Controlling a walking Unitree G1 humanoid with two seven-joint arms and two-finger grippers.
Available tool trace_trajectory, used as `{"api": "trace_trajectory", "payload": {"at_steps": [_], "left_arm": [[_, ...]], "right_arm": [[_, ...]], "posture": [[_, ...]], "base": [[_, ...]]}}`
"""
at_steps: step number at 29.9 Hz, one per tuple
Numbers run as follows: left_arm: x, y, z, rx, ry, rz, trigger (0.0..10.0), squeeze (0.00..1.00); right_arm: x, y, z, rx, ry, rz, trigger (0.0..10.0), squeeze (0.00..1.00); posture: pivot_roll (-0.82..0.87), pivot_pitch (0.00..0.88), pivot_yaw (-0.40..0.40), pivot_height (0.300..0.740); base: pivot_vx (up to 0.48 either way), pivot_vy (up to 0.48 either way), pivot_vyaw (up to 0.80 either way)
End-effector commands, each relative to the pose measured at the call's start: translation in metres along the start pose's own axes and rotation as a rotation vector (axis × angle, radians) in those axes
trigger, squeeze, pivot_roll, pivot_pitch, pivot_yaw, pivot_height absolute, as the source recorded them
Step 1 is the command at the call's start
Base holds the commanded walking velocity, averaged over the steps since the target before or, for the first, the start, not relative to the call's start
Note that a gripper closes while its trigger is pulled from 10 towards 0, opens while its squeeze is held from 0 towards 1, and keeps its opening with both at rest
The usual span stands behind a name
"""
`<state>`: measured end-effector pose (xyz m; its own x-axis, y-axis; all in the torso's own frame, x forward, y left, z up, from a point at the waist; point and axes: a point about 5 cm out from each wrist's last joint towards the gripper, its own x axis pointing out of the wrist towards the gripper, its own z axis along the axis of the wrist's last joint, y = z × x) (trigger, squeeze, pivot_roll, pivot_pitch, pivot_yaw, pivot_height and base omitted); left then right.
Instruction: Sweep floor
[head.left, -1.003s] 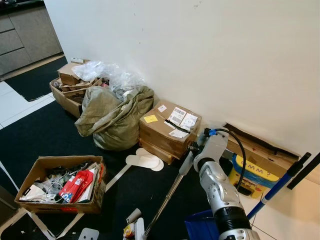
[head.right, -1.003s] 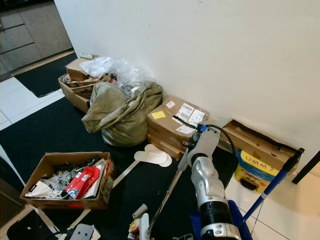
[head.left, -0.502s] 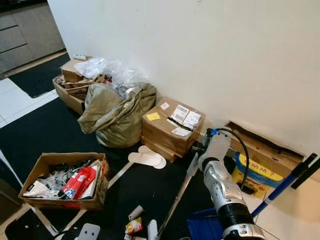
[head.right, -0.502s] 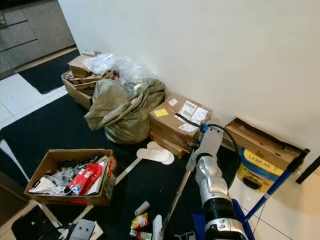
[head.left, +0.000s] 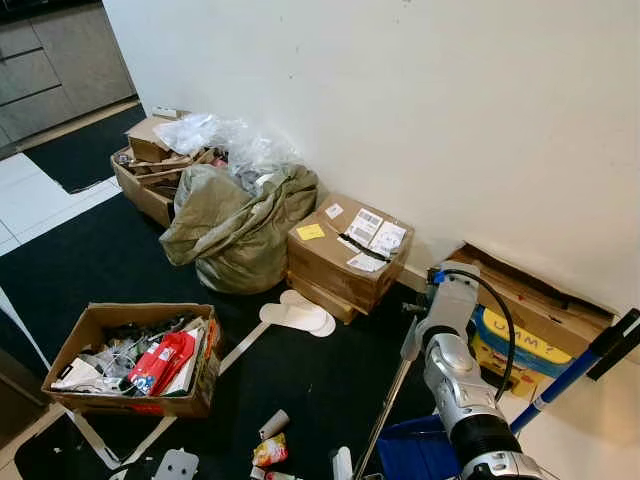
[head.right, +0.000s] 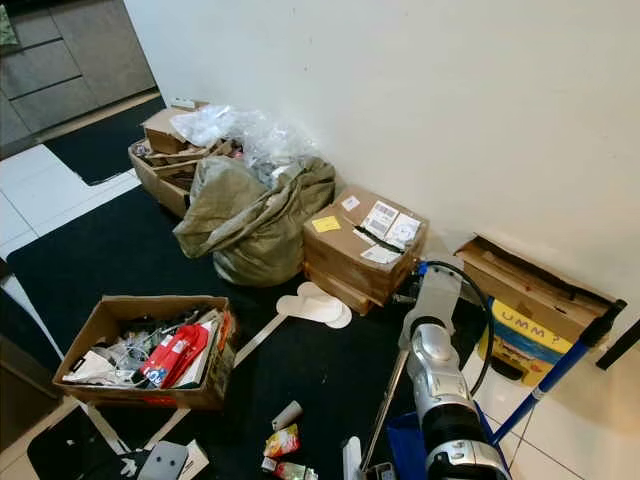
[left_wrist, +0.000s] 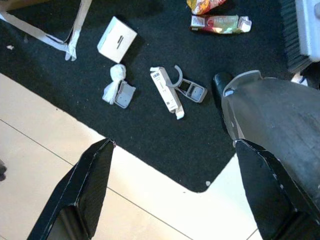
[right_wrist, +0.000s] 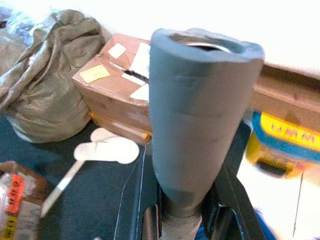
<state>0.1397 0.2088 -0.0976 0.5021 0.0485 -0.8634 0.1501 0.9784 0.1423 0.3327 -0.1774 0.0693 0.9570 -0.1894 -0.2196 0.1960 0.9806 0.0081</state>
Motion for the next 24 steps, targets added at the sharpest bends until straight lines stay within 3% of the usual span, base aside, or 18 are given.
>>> {"api": "trace_trajectory", "payload": {"at_steps": [1, 3, 9, 18, 24], "left_arm": [[-0.002, 0.006, -0.008, 0.021, 0.022, 0.006, 10.0, 0.0], [-0.003, 0.006, -0.009, -0.004, 0.021, 0.014, 10.0, 0.0], [-0.003, 0.003, -0.013, -0.013, 0.026, 0.01, 10.0, 0.0], [-0.003, 0.0, -0.011, -0.018, 0.018, 0.003, 10.0, 0.0], [-0.003, 0.0, -0.011, -0.022, 0.018, 0.001, 10.0, 0.0]], "right_arm": [[-0.001, 0.002, 0.002, -0.03, -0.03, 0.008, 10.0, 0.0], [-0.002, 0.002, 0.009, -0.13, -0.104, 0.037, 10.0, 0.0], [-0.002, 0.005, 0.024, -0.292, -0.218, 0.132, 10.0, 0.0], [-0.001, 0.003, 0.029, -0.355, -0.263, 0.177, 10.0, 0.0], [-0.002, 0.007, 0.028, -0.34, -0.269, 0.22, 10.0, 0.0]], "posture": [[-0.09, 0.086, 0.044, 0.74], [-0.1, 0.083, 0.034, 0.74], [-0.12, 0.074, 0.035, 0.74], [-0.11, 0.083, 0.033, 0.74], [-0.12, 0.083, 0.032, 0.74]], "base": [[0.0, 0.0, 0.0], [0.0, 0.0, 0.0], [0.0, 0.0, 0.0], [0.0, 0.0, 0.0], [0.0, 0.0, 0.0]]}}
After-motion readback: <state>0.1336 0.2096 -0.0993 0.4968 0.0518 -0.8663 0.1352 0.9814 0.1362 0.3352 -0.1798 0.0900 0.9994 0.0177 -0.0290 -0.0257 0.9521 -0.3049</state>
